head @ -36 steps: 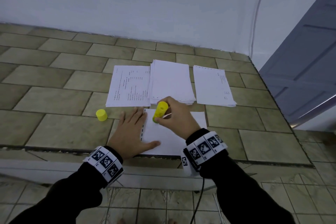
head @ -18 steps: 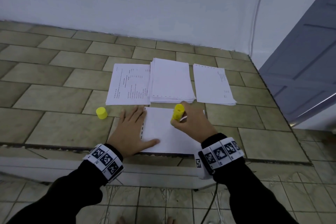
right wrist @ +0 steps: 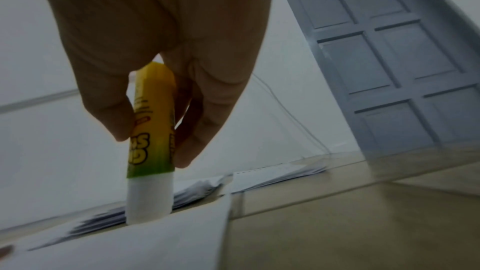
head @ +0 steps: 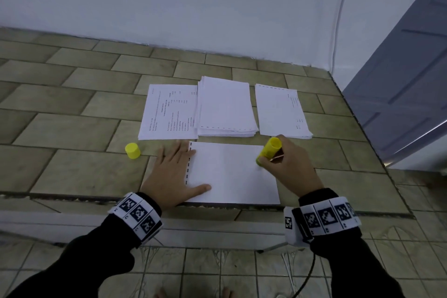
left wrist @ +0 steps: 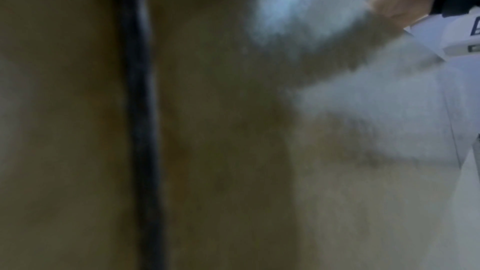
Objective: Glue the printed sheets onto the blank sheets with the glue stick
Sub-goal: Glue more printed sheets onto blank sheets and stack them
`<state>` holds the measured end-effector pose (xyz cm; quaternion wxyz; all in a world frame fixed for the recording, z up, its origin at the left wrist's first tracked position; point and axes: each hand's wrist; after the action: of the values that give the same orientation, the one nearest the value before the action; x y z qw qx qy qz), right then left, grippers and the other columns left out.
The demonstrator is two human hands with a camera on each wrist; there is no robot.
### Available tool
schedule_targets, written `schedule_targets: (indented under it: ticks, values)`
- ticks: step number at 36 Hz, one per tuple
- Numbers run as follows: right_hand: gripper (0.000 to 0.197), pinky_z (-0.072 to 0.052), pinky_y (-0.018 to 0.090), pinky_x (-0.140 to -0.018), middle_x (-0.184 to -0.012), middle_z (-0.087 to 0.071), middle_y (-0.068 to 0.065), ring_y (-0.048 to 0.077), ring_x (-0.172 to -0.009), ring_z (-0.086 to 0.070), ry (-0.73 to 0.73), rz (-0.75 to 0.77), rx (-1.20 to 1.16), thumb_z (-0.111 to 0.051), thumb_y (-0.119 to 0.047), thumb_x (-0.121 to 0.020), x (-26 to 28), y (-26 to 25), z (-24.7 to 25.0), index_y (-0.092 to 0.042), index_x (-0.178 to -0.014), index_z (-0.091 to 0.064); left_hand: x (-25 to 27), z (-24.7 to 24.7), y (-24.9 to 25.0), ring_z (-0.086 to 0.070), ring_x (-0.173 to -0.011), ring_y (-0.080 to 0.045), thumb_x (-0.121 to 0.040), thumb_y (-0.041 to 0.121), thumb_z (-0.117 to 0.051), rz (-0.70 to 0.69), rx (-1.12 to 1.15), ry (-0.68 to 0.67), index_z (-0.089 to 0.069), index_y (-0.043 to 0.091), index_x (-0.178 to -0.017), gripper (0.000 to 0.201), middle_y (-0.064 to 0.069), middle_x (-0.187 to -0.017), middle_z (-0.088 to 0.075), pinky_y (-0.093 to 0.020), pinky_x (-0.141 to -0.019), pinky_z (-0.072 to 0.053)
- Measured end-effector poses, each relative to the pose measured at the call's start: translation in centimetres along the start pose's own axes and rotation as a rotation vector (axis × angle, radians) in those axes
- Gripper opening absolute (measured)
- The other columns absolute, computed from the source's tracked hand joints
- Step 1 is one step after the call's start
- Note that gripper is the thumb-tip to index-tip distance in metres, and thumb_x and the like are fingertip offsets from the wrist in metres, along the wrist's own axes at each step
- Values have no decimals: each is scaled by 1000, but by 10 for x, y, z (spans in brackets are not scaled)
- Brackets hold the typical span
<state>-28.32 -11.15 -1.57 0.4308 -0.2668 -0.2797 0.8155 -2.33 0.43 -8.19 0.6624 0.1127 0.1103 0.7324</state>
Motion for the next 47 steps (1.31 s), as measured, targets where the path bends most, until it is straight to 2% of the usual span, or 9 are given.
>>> schedule_targets:
  ticks: [4, 11, 16, 20, 23, 34, 40, 44, 47]
  values:
    - [16, -56, 30, -69, -81, -68, 3, 12, -73, -66, -131, 75, -103, -74, -13, -81, 1, -28, -25, -6, -88, -62, 0, 1, 1, 9, -150, -14, -54, 102, -7, 5, -25, -33, -18, 19, -154, 130, 1, -164, 0, -49, -121, 7]
    - [16, -57, 38, -70, -86, -64, 6, 17, -77, -64, -360, 202, -195, -73, -11, -80, -1, -64, -67, -6, -86, -59, -1, 1, 1, 13, -150, -15, -51, 105, -24, -15, -43, -59, -12, 19, -156, 136, -1, -164, 5, -52, -120, 8]
    - [27, -53, 46, -74, -85, -62, 1, 23, -78, -61, -406, 274, -181, -72, -12, -77, -2, -78, -76, -26, -82, -49, -2, -8, -6, 6, -151, -18, -52, 104, -7, -63, -27, -19, -22, 14, -155, 138, -5, -164, -7, -55, -120, 4]
    - [18, -52, 47, -72, -84, -64, 4, 24, -75, -61, -405, 271, -147, -68, -15, -81, -2, -73, -75, -16, -79, -51, 0, -5, -3, 4, -151, -17, -50, 104, -3, -46, -31, -15, -22, 14, -155, 139, -4, -164, -7, -53, -120, 4]
    - [17, -54, 43, -71, -85, -64, 7, 22, -75, -62, -417, 244, -107, -70, -17, -80, -1, -62, -65, -7, -88, -58, 0, 0, 1, 7, -151, -16, -45, 107, -8, -18, -57, -42, -16, 14, -156, 145, -2, -164, -2, -52, -120, 5]
    - [15, -54, 36, -67, -83, -67, -4, 14, -74, -65, -305, 223, -96, -73, -16, -73, 15, -6, 4, -26, -77, -61, 0, 2, 1, 13, -150, -15, -43, 106, -8, -6, -78, -84, -10, 16, -156, 145, 5, -164, 6, -50, -120, 8]
    - [19, -54, 44, -67, -80, -68, -5, 16, -75, -66, -229, 128, -57, -72, -25, -67, 23, 21, 24, -36, -74, -58, 1, 2, 2, 13, -150, -14, -43, 106, -7, -7, -92, -92, -9, 18, -156, 143, 6, -164, 6, -50, -120, 9]
    - [13, -55, 45, -68, -80, -68, -5, 15, -75, -66, -200, 76, -76, -71, -29, -67, 25, 25, 26, -31, -74, -60, 0, 1, 1, 11, -150, -15, -45, 106, -10, -18, -77, -73, -13, 17, -156, 142, 5, -164, 2, -50, -120, 9]
    - [20, -57, 40, -70, -83, -69, -5, 13, -76, -67, -169, 89, -120, -71, -33, -71, 21, 13, 21, -24, -87, -62, 1, 0, 0, 11, -150, -16, -45, 106, -10, -20, -87, -69, -12, 18, -156, 141, 5, -164, 2, -51, -120, 8]
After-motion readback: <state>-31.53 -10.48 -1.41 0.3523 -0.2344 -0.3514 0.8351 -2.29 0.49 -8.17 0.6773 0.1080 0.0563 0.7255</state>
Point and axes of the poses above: each hand's wrist, its own x-axis away from the middle knuckle, its own z-axis out of the back of the hand, y = z × x
